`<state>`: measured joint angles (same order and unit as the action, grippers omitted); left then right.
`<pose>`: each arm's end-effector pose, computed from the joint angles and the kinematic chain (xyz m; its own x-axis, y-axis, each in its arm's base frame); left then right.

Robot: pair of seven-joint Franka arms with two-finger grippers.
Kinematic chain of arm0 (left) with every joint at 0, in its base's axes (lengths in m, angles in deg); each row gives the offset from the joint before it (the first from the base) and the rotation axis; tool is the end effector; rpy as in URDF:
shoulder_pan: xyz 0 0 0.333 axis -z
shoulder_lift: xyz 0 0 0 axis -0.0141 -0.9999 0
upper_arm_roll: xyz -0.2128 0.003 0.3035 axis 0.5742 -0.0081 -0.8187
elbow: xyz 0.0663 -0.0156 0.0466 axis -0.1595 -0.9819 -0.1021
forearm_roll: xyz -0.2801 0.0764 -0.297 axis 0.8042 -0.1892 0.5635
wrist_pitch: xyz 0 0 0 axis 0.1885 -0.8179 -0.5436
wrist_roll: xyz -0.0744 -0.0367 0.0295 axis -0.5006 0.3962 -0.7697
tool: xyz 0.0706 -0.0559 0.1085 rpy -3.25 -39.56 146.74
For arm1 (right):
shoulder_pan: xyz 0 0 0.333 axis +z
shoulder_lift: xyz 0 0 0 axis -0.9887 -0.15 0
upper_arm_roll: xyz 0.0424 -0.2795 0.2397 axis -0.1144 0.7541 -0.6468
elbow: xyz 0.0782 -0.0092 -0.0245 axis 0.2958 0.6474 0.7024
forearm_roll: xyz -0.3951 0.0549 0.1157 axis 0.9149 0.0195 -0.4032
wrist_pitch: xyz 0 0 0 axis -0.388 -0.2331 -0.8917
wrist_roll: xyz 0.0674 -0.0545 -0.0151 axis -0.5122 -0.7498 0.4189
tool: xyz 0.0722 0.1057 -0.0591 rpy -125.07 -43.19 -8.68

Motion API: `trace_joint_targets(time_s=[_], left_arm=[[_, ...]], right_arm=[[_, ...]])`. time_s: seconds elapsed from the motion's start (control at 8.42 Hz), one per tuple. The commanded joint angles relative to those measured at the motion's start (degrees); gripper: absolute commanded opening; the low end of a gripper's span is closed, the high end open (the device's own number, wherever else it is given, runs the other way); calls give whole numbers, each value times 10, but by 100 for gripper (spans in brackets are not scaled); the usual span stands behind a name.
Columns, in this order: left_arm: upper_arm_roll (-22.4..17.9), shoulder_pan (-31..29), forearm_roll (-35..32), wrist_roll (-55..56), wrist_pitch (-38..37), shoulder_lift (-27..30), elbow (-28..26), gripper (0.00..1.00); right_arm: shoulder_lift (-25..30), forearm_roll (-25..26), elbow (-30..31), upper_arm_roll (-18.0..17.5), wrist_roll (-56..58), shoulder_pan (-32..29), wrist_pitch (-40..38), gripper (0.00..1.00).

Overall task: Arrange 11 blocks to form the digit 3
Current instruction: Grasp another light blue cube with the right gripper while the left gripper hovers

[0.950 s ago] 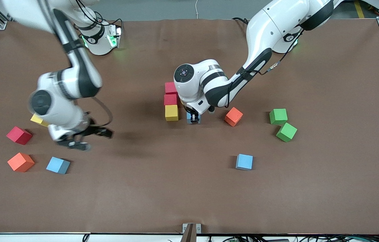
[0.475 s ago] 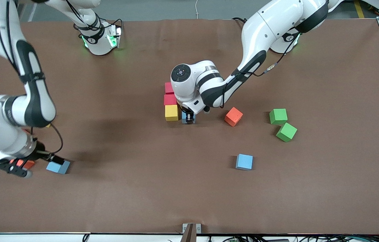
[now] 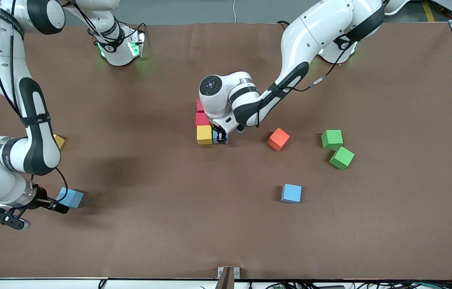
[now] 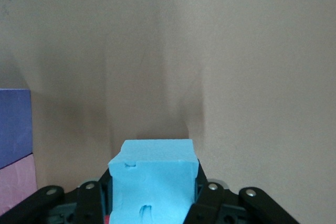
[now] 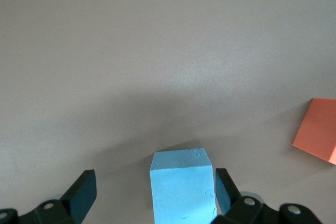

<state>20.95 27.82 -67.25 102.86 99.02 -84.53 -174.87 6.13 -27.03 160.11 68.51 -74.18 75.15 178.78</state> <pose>0.4755 -0.5980 0.1925 0.0574 0.9960 0.0690 0.9977 -0.0597 0.0317 0.7957 -0.1027 0.2578 0.9239 -0.3680 0.1046 -0.3689 -0.9294 -0.0111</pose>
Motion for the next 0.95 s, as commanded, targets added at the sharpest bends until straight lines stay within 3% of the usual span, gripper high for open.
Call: trace_joint_targets(time_s=[0.0,0.83], left_arm=[[-18,22,4,59,1,-4,12,28],[-25,26,4,62,13,-5,14,28]], right_arm=[[-8,4,-12,-12,-7,-16,-12,100],[-8,9,62,-11,-4,-19,25,100]])
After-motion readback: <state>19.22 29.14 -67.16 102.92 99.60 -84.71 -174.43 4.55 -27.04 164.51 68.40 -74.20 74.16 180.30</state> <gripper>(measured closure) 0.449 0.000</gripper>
